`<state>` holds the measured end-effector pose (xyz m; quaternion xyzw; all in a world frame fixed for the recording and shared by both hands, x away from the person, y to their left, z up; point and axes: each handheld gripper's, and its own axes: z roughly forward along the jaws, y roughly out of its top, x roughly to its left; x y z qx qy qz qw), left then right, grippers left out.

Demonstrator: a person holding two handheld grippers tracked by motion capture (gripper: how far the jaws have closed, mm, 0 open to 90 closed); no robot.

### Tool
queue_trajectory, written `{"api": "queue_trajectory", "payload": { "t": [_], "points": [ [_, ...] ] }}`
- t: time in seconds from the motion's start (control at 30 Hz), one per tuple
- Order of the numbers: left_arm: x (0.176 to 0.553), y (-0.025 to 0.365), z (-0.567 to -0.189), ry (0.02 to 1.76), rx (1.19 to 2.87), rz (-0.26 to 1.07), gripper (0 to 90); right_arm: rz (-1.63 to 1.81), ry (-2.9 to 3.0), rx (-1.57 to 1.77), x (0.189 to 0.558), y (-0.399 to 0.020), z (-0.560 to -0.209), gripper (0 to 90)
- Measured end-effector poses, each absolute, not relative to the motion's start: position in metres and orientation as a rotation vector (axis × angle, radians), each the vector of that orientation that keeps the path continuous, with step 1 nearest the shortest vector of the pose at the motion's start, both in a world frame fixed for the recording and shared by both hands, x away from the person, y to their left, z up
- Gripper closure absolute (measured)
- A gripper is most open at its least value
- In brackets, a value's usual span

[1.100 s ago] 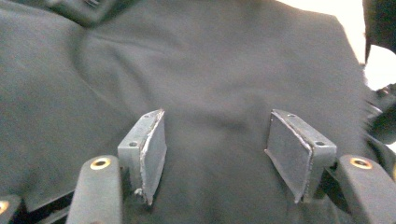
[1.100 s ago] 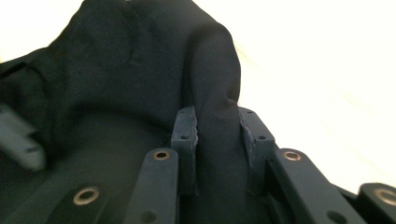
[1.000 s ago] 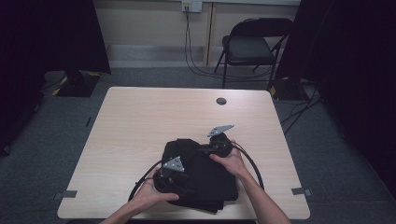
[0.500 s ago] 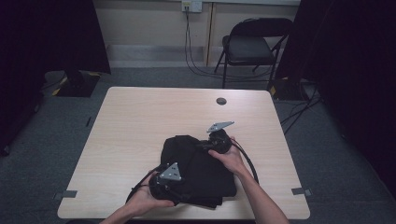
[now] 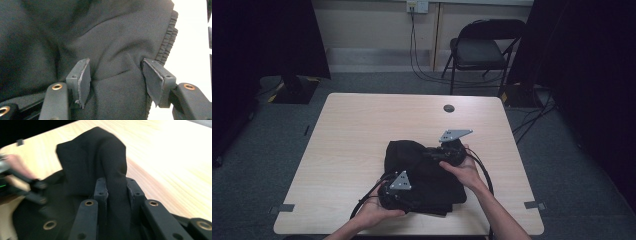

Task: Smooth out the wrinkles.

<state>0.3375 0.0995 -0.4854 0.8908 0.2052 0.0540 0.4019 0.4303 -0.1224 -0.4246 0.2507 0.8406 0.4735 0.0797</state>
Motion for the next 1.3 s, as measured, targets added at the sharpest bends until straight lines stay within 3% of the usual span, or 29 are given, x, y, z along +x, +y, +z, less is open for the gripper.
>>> {"api": "queue_trajectory", "payload": {
  "t": [0.53,0.8,1.07,1.1,1.13,1.2,1.23,1.3],
  "points": [
    [0.337,0.1,-0.485,0.535,2.253,0.159,40.3,1.463,2.617,0.703,0.362,-0.124,-0.445,74.0],
    [0.338,0.106,-0.472,0.579,2.26,0.092,42.6,1.398,2.644,0.72,0.355,-0.124,-0.463,74.7],
    [0.317,0.137,-0.44,0.577,2.146,0.087,48.8,1.309,2.597,0.689,0.35,-0.119,-0.477,75.4],
    [0.317,0.137,-0.439,0.575,2.133,0.069,51.0,1.273,2.584,0.677,0.352,-0.117,-0.478,75.5],
    [0.316,0.134,-0.439,0.517,2.158,0.076,59.5,1.278,2.581,0.714,0.359,-0.118,-0.482,75.6],
    [0.315,0.129,-0.443,0.479,2.166,-0.013,63.5,1.271,2.574,0.724,0.365,-0.119,-0.485,75.7],
    [0.314,0.124,-0.449,0.435,2.2,-0.132,66.1,1.277,2.578,0.74,0.366,-0.119,-0.485,75.7],
    [0.313,0.121,-0.454,0.43,2.228,-0.146,69.5,1.265,2.574,0.734,0.364,-0.118,-0.484,75.7]
  ]
}}
